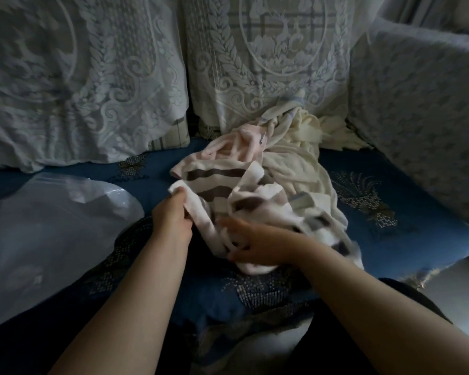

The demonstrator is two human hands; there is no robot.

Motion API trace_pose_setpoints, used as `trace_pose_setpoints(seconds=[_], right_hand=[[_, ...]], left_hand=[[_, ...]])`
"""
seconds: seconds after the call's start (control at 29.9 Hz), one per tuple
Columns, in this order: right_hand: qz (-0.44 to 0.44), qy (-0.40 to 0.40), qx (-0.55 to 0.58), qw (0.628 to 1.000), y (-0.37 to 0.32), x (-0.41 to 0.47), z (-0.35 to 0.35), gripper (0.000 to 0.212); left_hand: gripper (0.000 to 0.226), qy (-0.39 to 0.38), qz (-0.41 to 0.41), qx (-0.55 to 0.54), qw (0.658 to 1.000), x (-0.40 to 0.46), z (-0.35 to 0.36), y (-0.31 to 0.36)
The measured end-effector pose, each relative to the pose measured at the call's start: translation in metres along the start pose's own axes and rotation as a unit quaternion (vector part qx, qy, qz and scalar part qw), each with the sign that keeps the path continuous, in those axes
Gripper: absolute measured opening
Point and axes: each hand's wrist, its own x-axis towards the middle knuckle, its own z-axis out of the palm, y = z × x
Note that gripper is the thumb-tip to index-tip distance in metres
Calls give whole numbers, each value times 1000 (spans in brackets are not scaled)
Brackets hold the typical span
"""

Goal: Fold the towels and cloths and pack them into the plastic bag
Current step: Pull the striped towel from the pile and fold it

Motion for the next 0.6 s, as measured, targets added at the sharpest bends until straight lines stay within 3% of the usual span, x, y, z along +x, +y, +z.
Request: trace_pose_setpoints(seconds=[0.07,0.13,0.2,0.27,0.33,0.37,0.43,0.53,0.6], right_hand=[[19,-19,-58,998,-1,4,22,63],[36,72,-34,996,-2,5,34,51],[57,199,-51,977,0,6,39,47],[110,239,-159,952,3,2,34,41],[181,193,-228,937,14,-3,33,60],[207,157,-223,940,21,-4,33,64],[238,115,-170,949,28,-5,32,51],[187,190,-103,958,28,-3,23,33],[131,238,-52,961,28,-4,18,29]], left_hand=[[39,-13,-12,11,1000,-3,-2,3],[38,-19,-14,33,999,-3,-5,8],[32,-28,64,135,988,-4,-6,12],[29,-44,185,302,934,-12,-5,13],[26,-73,259,391,880,-24,-2,8],[21,-94,267,416,864,-29,0,3],[11,-142,250,447,847,-36,3,-12],[13,-188,307,531,767,-47,7,-37],[17,-208,339,528,750,-49,8,-46]])
